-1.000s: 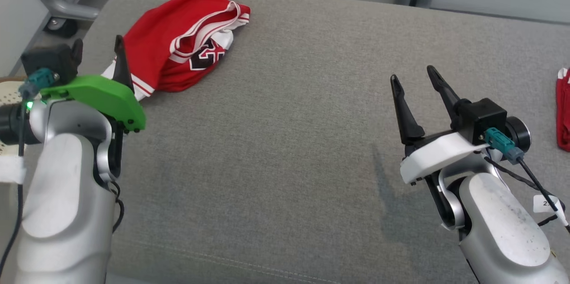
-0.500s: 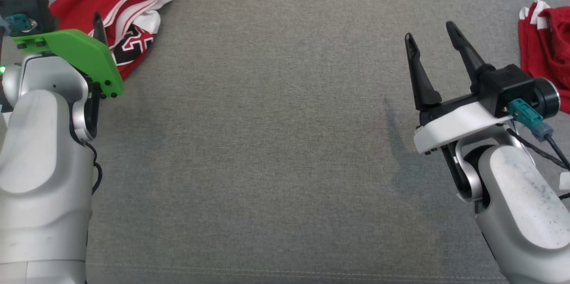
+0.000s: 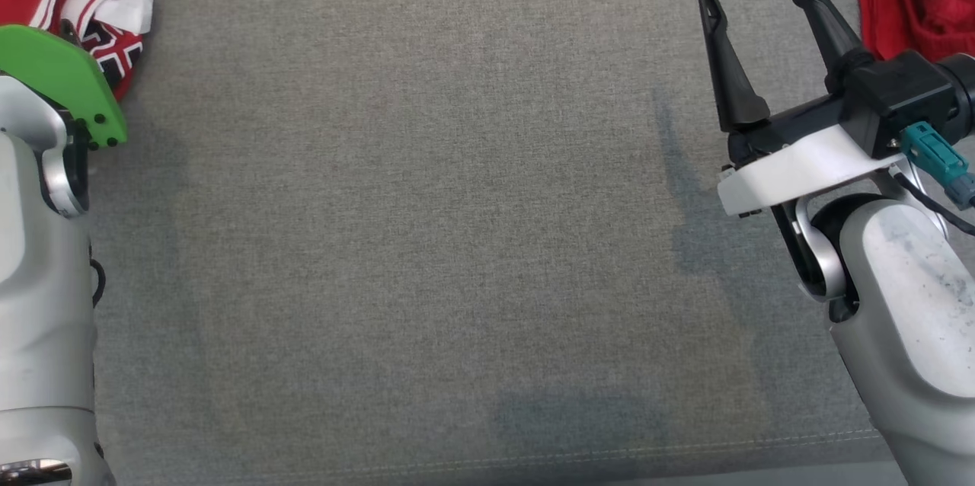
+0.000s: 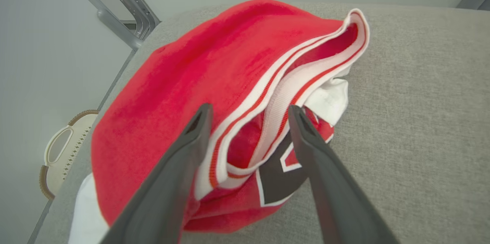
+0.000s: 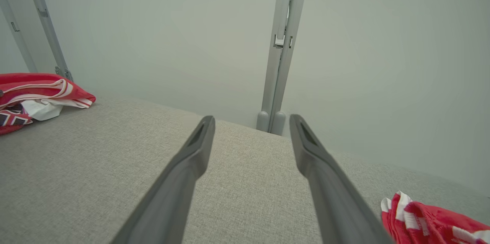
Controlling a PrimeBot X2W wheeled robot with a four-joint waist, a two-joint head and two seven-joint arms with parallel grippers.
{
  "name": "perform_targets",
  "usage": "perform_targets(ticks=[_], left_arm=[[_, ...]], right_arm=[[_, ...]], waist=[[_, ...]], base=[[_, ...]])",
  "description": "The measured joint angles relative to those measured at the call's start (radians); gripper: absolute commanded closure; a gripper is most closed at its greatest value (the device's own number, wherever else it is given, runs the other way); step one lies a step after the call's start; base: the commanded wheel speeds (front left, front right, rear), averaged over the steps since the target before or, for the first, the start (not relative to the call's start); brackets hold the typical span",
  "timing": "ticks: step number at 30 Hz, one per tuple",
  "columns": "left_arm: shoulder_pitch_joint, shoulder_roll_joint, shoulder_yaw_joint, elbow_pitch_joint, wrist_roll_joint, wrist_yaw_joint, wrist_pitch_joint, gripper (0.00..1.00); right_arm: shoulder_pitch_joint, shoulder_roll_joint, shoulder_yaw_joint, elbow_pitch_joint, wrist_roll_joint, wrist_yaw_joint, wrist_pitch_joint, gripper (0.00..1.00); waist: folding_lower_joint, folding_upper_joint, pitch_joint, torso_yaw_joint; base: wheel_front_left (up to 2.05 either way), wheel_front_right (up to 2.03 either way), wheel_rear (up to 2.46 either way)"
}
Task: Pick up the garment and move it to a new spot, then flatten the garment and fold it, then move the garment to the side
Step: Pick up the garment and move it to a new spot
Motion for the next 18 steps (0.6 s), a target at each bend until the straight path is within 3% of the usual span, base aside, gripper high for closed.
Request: perform_targets(ticks=[14, 15, 17, 18], left_arm=[[-0.073, 0.001, 0.072, 0.097, 0.118, 0.0, -0.002, 0.0], [-0.076, -0.001, 0.074, 0.103, 0.129, 0.0, -0.003, 0.45], [-0.081, -0.007, 0.083, 0.118, 0.142, 0.0, -0.008, 0.91], [-0.081, -0.01, 0.089, 0.125, 0.148, 0.0, -0.013, 1.0]], right_arm=[[-0.033, -0.007, 0.013, -0.042, -0.009, 0.017, 0.021, 0.0], [-0.034, -0.008, 0.012, -0.042, -0.009, 0.017, 0.021, 0.0], [-0.035, -0.009, 0.012, -0.042, -0.009, 0.018, 0.021, 0.0], [-0.035, -0.009, 0.012, -0.042, -0.009, 0.018, 0.021, 0.0]], waist=[[0.0, 0.0, 0.071, -0.032], [0.0, 0.0, 0.074, -0.032], [0.0, 0.0, 0.077, -0.032], [0.0, 0.0, 0.077, -0.031]], base=[[0.0, 0.0, 0.0], [0.0, 0.0, 0.0], [0.0, 0.0, 0.0], [0.0, 0.0, 0.0]])
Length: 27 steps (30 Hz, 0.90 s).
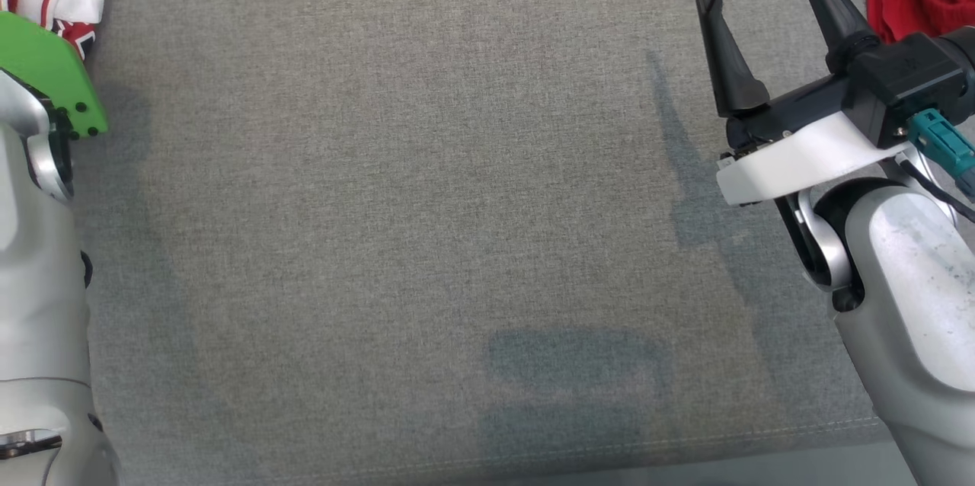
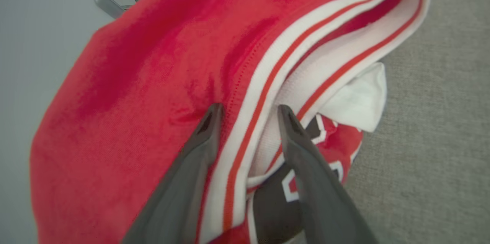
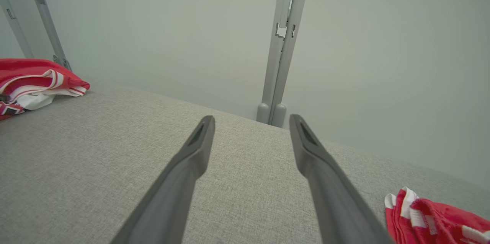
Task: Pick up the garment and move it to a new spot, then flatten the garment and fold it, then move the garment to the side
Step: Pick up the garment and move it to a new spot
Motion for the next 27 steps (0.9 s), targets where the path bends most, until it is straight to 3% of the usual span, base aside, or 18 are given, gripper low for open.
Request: perform_targets(ticks=[13, 21, 22, 27], left_arm=[[-0.011, -0.104, -0.012, 0.022, -0.04, 0.001, -0.177, 1.0], [-0.035, -0.134, -0.054, -0.015, -0.093, -0.114, -0.277, 1.0], [-0.055, -0.143, -0.074, -0.035, -0.108, -0.147, -0.289, 1.0], [-0.091, -0.155, -0.124, -0.077, -0.15, -0.222, -0.314, 1.0]], right_arm=[[0.004, 0.004, -0.03, 0.063, 0.011, -0.002, -0.046, 0.0], [0.053, 0.011, -0.057, 0.132, 0.037, -0.005, -0.089, 0.0], [0.066, 0.021, -0.061, 0.148, 0.051, -0.011, -0.103, 0.0], [0.099, 0.058, -0.063, 0.184, 0.074, -0.011, -0.13, 0.0]], waist=[[-0.0001, 0.0, -0.056, 0.033], [-0.0001, 0.0, -0.146, 0.057], [-0.0002, 0.0, -0.172, 0.063], [-0.0001, 0.0, -0.239, 0.073]], base=[[0.0, 0.0, 0.0], [0.0, 0.0, 0.0], [0.0, 0.0, 0.0], [0.0, 0.0, 0.0]])
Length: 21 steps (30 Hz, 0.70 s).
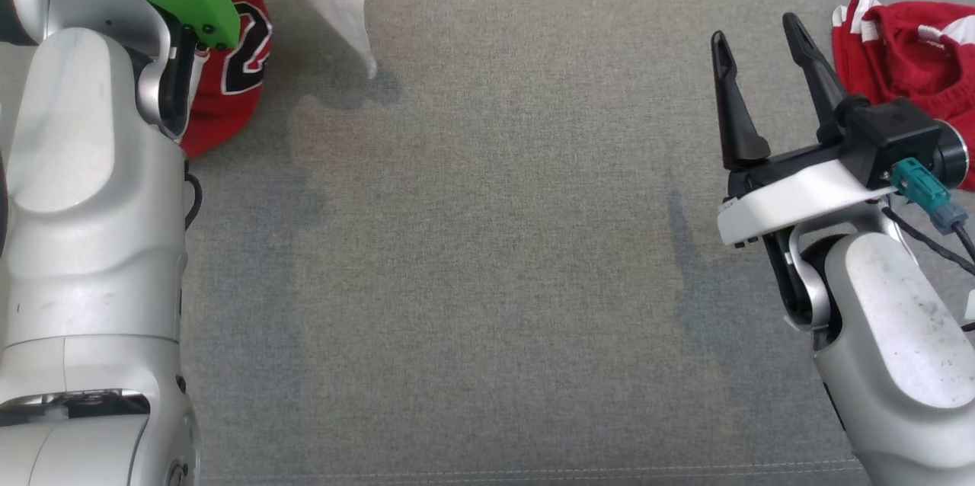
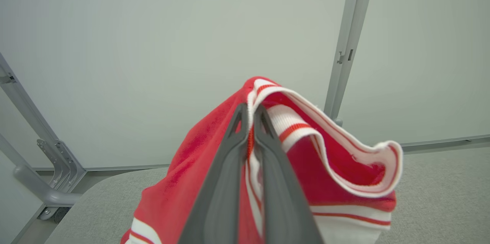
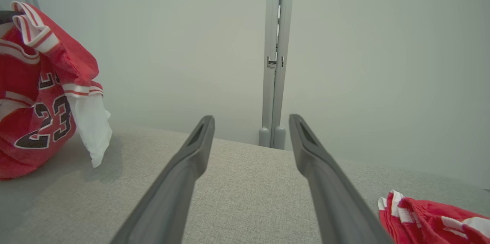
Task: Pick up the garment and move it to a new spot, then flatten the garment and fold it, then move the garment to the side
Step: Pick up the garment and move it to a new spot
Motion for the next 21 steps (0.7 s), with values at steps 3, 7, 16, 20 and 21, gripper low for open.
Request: perform_targets(ticks=[3, 7, 16, 20, 21], left_arm=[[0.001, 0.0, -0.035, -0.003, -0.03, -0.011, -0.005, 1.0], [0.017, 0.003, -0.114, -0.017, -0.116, -0.023, -0.005, 1.0], [0.088, 0.009, -0.409, -0.178, -0.456, -0.029, 0.0, 1.0], [0.08, 0.01, -0.474, -0.302, -0.567, -0.029, -0.023, 1.0], [0.074, 0.01, -0.485, -0.323, -0.582, -0.029, -0.028, 1.0]], right_arm=[[0.023, 0.017, 0.001, 0.026, 0.008, 0.0, -0.017, 0.0], [0.047, 0.036, 0.007, 0.061, 0.021, -0.001, -0.026, 0.0], [0.111, 0.052, 0.026, 0.09, 0.036, -0.002, -0.024, 0.0], [0.121, 0.053, 0.035, 0.092, 0.036, -0.009, -0.018, 0.0], [0.121, 0.054, 0.037, 0.092, 0.036, -0.009, -0.016, 0.0]], waist=[[0.0, 0.0, -0.042, 0.0], [0.0, 0.0, -0.097, -0.013], [0.0, 0.0, -0.183, -0.112], [0.0, 0.0, -0.204, -0.171], [0.0, 0.0, -0.208, -0.185]], base=[[0.0, 0.0, 0.0], [0.0, 0.0, 0.0], [0.0, 0.0, 0.0], [0.0, 0.0, 0.0], [0.0, 0.0, 0.0]])
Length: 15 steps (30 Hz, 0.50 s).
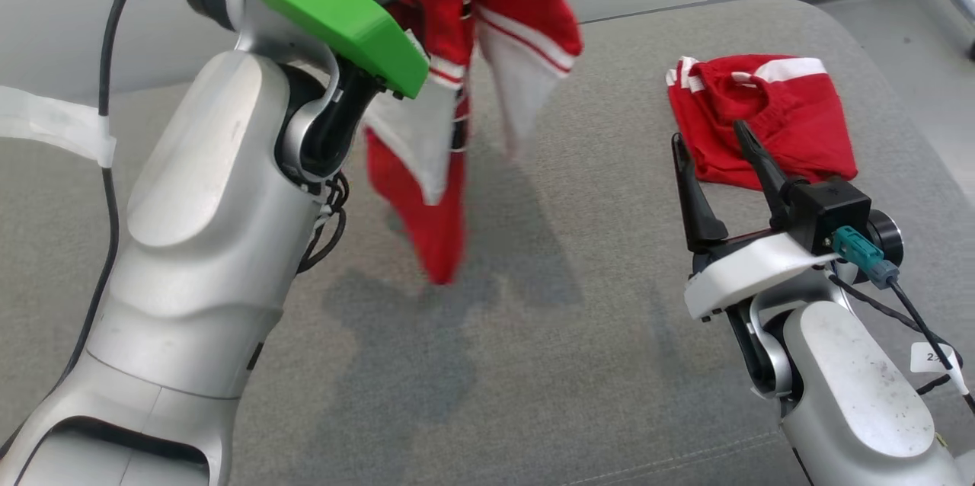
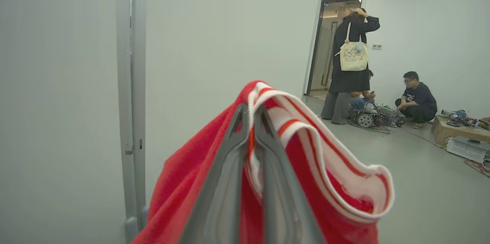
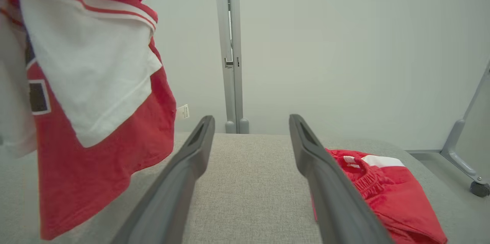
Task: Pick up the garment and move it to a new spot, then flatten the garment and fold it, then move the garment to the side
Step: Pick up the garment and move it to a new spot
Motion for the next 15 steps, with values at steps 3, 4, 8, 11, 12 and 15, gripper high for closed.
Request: perform_targets(ticks=[3, 4, 8, 11, 12, 15], left_arm=[[-0.016, -0.001, -0.012, -0.032, -0.022, 0.055, -0.018, 1.0], [-0.019, -0.001, -0.014, -0.031, -0.021, 0.077, -0.018, 1.0], [-0.012, -0.001, -0.03, 0.006, 0.014, 0.161, -0.018, 1.0], [0.047, -0.002, -0.034, 0.058, 0.051, 0.198, -0.034, 1.0], [0.082, -0.002, -0.034, 0.086, 0.057, 0.21, -0.037, 1.0], [0.214, 0.0, -0.032, 0.176, 0.103, 0.228, -0.049, 1.0]], right_arm=[[0.0, 0.004, 0.012, 0.0, 0.0, 0.002, 0.001, 0.0], [0.0, 0.005, 0.014, -0.002, 0.0, 0.002, 0.002, 0.0], [0.002, -0.001, -0.003, -0.019, 0.003, 0.001, 0.009, 0.0], [0.019, -0.013, -0.028, -0.027, 0.007, 0.0, 0.008, 0.0], [0.024, -0.016, -0.035, -0.026, 0.007, 0.0, 0.008, 0.0], [0.033, -0.018, -0.049, -0.025, 0.01, -0.001, 0.002, 0.0]], waist=[[0.0, 0.0, -0.011, -0.045], [0.0, 0.0, -0.013, -0.06], [0.0, 0.0, -0.015, -0.112], [0.0, 0.0, -0.004, -0.133], [0.0, 0.0, 0.001, -0.136], [0.0, 0.0, 0.015, -0.13]], base=[[0.0, 0.0, 0.0], [0.0, 0.0, 0.0], [0.0, 0.0, 0.0], [0.0, 0.0, 0.0], [0.0, 0.0, 0.0], [0.0, 0.0, 0.0]])
